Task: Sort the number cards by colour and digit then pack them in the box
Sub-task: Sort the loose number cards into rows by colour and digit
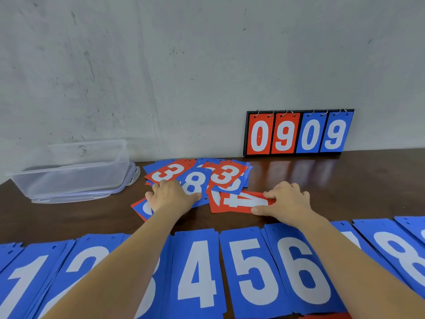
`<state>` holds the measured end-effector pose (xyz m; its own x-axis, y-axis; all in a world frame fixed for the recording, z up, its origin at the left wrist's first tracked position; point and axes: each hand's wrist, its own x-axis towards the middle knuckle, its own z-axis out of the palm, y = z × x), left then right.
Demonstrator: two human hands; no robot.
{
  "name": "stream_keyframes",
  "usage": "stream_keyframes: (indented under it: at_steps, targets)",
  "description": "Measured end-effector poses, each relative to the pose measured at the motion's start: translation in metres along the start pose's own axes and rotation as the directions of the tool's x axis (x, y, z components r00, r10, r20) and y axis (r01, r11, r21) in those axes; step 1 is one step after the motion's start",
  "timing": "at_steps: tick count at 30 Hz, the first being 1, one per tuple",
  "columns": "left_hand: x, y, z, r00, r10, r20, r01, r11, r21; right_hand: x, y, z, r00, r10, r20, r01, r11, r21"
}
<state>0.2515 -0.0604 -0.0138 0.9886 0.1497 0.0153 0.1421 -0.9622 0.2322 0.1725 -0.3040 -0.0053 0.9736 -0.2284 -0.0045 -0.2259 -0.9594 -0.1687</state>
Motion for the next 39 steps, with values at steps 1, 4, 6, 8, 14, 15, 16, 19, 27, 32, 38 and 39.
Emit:
stream_keyframes:
  at_steps: [1, 4, 6, 8, 14, 15, 16, 19, 27, 32, 38, 39]
  targets:
    - [-0.001, 0.001, -0.001, 1.000, -0.002, 0.000, 0.002, 1.000, -0.005, 0.000, -0.001, -0.001, 1.000, -0.012, -0.003, 0.012, 1.000, -0.015]
    - [-0.003, 0.005, -0.003, 1.000, -0.006, 0.005, 0.006, 1.000, -0.028, -0.002, -0.005, -0.003, 1.000, -0.028, -0.005, 0.028, 0.999, -0.042]
    - [-0.004, 0.006, -0.006, 1.000, 0.004, -0.001, -0.004, 0.995, -0.099, -0.003, -0.006, -0.004, 1.000, -0.014, -0.002, 0.014, 1.000, -0.024]
    - [-0.006, 0.005, -0.010, 1.000, 0.027, 0.000, -0.025, 0.962, -0.271, -0.003, -0.008, -0.003, 1.000, 0.017, 0.015, -0.017, 0.999, 0.043]
    - [-0.020, -0.006, -0.027, 0.999, 0.024, -0.033, -0.039, 0.812, -0.583, -0.007, -0.004, -0.007, 0.979, 0.194, 0.054, -0.200, 0.904, 0.379]
    - [-0.023, -0.009, -0.030, 1.000, 0.016, -0.027, -0.028, 0.806, -0.592, -0.009, -0.003, -0.009, 0.973, 0.226, 0.051, -0.226, 0.874, 0.430]
    - [-0.026, -0.011, -0.033, 1.000, 0.010, -0.022, -0.022, 0.801, -0.598, -0.010, -0.002, -0.011, 0.965, 0.257, 0.040, -0.246, 0.849, 0.468]
    - [-0.038, -0.020, -0.043, 1.000, 0.016, -0.011, -0.019, 0.781, -0.624, -0.011, 0.005, -0.012, 0.941, 0.339, -0.014, -0.275, 0.785, 0.556]
    - [-0.067, -0.053, -0.067, 1.000, 0.004, 0.005, 0.002, 0.631, -0.775, -0.026, 0.029, -0.048, 0.900, 0.433, -0.054, -0.198, 0.515, 0.834]
    - [-0.096, -0.071, -0.081, 1.000, -0.004, 0.023, 0.021, 0.592, -0.806, -0.043, 0.035, -0.077, 0.894, 0.441, -0.079, -0.069, 0.310, 0.948]
    - [-0.137, -0.100, -0.094, 0.998, -0.068, 0.002, 0.040, 0.555, -0.831, -0.062, 0.013, -0.086, 0.955, 0.292, -0.047, -0.027, 0.244, 0.969]
    - [-0.143, -0.105, -0.094, 0.998, -0.070, 0.004, 0.042, 0.544, -0.838, -0.066, 0.008, -0.084, 0.968, 0.248, -0.038, -0.029, 0.261, 0.965]
